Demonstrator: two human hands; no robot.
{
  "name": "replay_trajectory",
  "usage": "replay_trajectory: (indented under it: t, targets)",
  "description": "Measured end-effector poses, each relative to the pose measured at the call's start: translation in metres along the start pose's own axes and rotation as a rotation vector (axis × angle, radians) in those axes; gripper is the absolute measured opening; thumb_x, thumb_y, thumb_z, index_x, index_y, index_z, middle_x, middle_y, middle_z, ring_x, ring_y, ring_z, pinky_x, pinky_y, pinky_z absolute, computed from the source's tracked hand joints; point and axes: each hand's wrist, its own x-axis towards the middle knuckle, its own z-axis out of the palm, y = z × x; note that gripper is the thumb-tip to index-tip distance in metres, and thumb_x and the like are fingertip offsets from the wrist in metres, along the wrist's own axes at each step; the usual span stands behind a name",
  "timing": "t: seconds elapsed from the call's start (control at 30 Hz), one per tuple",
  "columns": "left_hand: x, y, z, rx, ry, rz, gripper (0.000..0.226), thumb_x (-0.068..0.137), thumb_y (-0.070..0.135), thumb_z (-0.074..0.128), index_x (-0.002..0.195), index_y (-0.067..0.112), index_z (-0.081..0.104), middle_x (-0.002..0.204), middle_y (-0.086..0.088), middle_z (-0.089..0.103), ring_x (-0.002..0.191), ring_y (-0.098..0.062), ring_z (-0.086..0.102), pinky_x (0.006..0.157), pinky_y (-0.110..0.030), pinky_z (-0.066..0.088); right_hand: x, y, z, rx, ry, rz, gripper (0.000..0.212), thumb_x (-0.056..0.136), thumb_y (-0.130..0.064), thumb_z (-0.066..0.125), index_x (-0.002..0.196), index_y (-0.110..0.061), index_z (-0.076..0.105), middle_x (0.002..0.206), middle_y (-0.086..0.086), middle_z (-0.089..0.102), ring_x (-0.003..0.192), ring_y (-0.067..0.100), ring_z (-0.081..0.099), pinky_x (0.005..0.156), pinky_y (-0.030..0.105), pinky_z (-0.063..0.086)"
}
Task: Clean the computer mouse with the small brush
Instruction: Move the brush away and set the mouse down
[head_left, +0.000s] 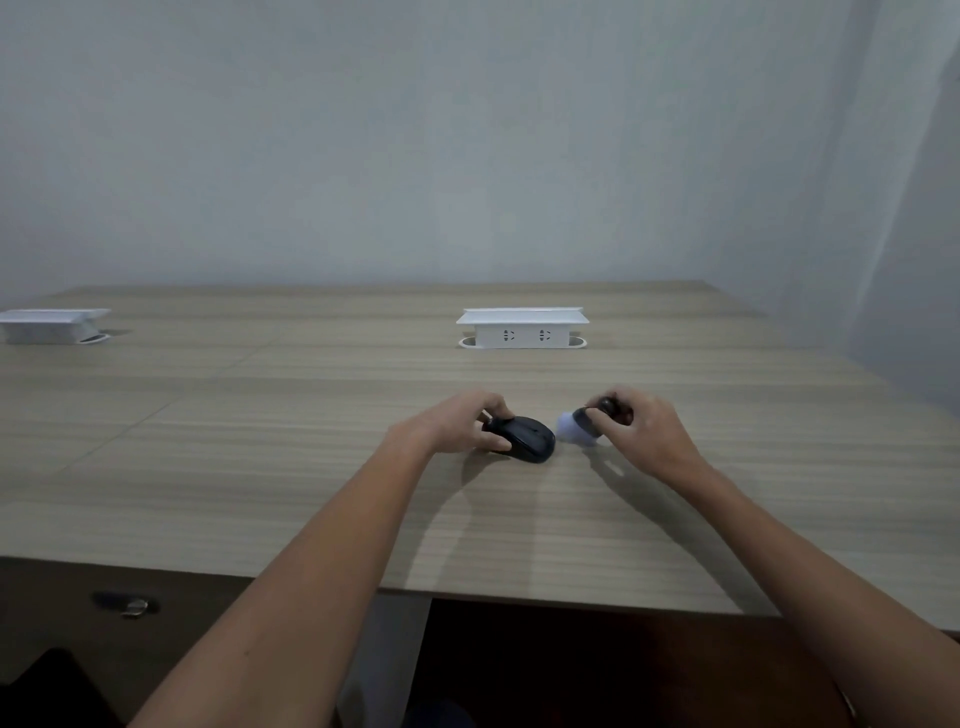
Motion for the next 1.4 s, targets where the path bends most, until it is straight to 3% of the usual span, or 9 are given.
replay_trajectory:
  t: [0.1,0.3,0.4,0.47,0.53,0.77,1.13,1.27,1.4]
  targets:
    - [0.000,-0.006,0.003,0.000,0.010,-0.010,0.030,0.083,0.023,0.077,0.107,0.027,0.060,0.120,0.003,0.065,0.117,-0.019,0.060,0.100,-0.039,0.049,-0.004,0.004,0.000,-0.003,0.023,0.013,0.011,0.088,-0.020,0.071,0.094,-0.012,0.077,0.081,-0.002,0.073,0.075,0.016,0.065,0.066,0.015,0.044]
    - [-0.004,-0.005,0.007,0.012,0.049,-0.016,0.037,0.087,0.024,0.073,0.117,0.015,0.053,0.111,-0.002,0.061,0.106,-0.026,0.060,0.097,-0.042,0.049,-0.003,0.004,-0.007,-0.053,0.025,0.007,0.017,0.090,-0.025,0.069,0.096,-0.012,0.079,0.078,0.007,0.074,0.077,0.026,0.067,0.068,0.029,0.047]
    - [-0.005,-0.007,0.009,0.073,0.082,-0.048,0.045,0.088,0.034,0.070,0.124,0.018,0.049,0.117,-0.008,0.059,0.098,-0.024,0.057,0.088,-0.036,0.047,-0.002,0.007,-0.008,-0.118,0.007,-0.010,0.022,0.089,-0.018,0.063,0.097,-0.004,0.078,0.062,0.007,0.059,0.076,0.039,0.062,0.070,0.037,0.043]
    - [-0.005,-0.009,0.013,0.109,0.128,-0.070,0.054,0.088,0.040,0.068,0.133,0.019,0.046,0.121,-0.006,0.053,0.099,-0.020,0.054,0.088,-0.032,0.044,-0.002,0.014,-0.006,-0.146,-0.006,-0.012,0.030,0.087,-0.025,0.059,0.101,-0.008,0.079,0.061,0.000,0.048,0.076,0.034,0.056,0.065,0.035,0.039]
    - [-0.005,-0.009,0.018,0.099,0.177,-0.101,0.060,0.087,0.043,0.069,0.137,0.018,0.046,0.124,-0.006,0.048,0.106,-0.022,0.054,0.092,-0.032,0.043,-0.001,0.022,-0.001,-0.196,-0.032,-0.015,0.028,0.089,-0.018,0.060,0.111,-0.015,0.077,0.072,0.006,0.051,0.081,0.027,0.053,0.069,0.031,0.040]
    - [-0.004,-0.003,0.037,0.061,0.357,-0.167,0.058,0.084,0.051,0.069,0.126,0.012,0.057,0.114,-0.003,0.043,0.116,-0.025,0.048,0.094,-0.033,0.043,-0.009,0.037,0.010,-0.255,0.008,-0.058,0.035,0.090,-0.009,0.064,0.122,-0.022,0.072,0.084,0.003,0.042,0.077,0.018,0.046,0.073,0.027,0.039]
    - [-0.003,-0.001,0.056,0.031,0.504,-0.190,0.066,0.081,0.062,0.065,0.124,0.012,0.059,0.120,-0.006,0.047,0.119,-0.025,0.045,0.098,-0.037,0.044,-0.010,0.045,0.018,-0.459,-0.051,-0.078,0.029,0.086,-0.019,0.069,0.114,-0.016,0.074,0.086,0.011,0.049,0.082,0.034,0.053,0.071,0.036,0.041]
    - [-0.004,-0.004,0.057,-0.014,0.508,-0.201,0.066,0.077,0.061,0.069,0.122,0.013,0.060,0.117,-0.005,0.047,0.118,-0.023,0.044,0.099,-0.037,0.044,-0.008,0.030,0.013,-0.250,0.036,-0.120,0.025,0.092,-0.022,0.063,0.114,-0.020,0.074,0.078,0.002,0.047,0.075,0.023,0.049,0.069,0.032,0.040]
    - [-0.003,-0.005,0.055,-0.029,0.509,-0.205,0.064,0.072,0.060,0.073,0.116,0.013,0.064,0.110,-0.003,0.049,0.114,-0.023,0.046,0.098,-0.034,0.044,0.012,-0.009,0.009,-0.055,0.090,-0.094,0.015,0.095,-0.020,0.063,0.094,-0.011,0.075,0.077,0.003,0.067,0.072,0.020,0.058,0.066,0.029,0.040]
